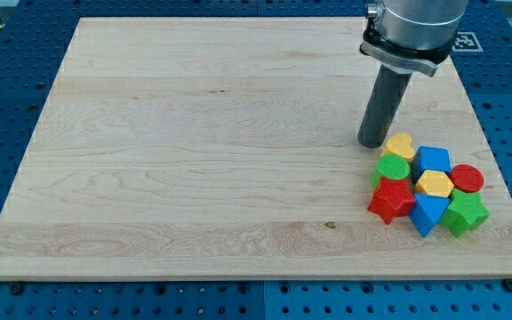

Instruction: Place your arm to the top right of the yellow heart

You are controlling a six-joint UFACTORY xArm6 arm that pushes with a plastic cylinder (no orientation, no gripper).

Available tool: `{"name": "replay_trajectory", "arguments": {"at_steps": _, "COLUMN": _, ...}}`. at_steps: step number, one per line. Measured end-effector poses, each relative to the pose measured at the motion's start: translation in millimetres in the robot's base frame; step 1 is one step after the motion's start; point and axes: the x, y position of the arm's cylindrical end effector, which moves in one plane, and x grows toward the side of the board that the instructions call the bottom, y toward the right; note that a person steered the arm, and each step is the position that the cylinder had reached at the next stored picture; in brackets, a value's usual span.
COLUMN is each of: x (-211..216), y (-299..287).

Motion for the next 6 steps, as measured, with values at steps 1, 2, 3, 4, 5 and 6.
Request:
{"name": "replay_trajectory", "arguments": {"at_steps": 1, "x": -7.4, "y": -5.9}}
{"name": "replay_trajectory", "arguments": {"at_steps": 2, "x": -7.6, "y": -15.1}}
{"name": "replay_trajectory", "arguments": {"at_steps": 3, "x": -7.8, "y": -18.1}}
{"name": "replay_trajectory", "arguments": {"at_steps": 4, "x": -15.8, "y": -10.8}}
{"name": "replay_trajectory", "arguments": {"at_steps": 5, "x": -20.0, "y": 15.0}}
{"name": "replay_trajectory", "arguments": {"at_steps": 6, "x": -21.7, "y": 28.9}}
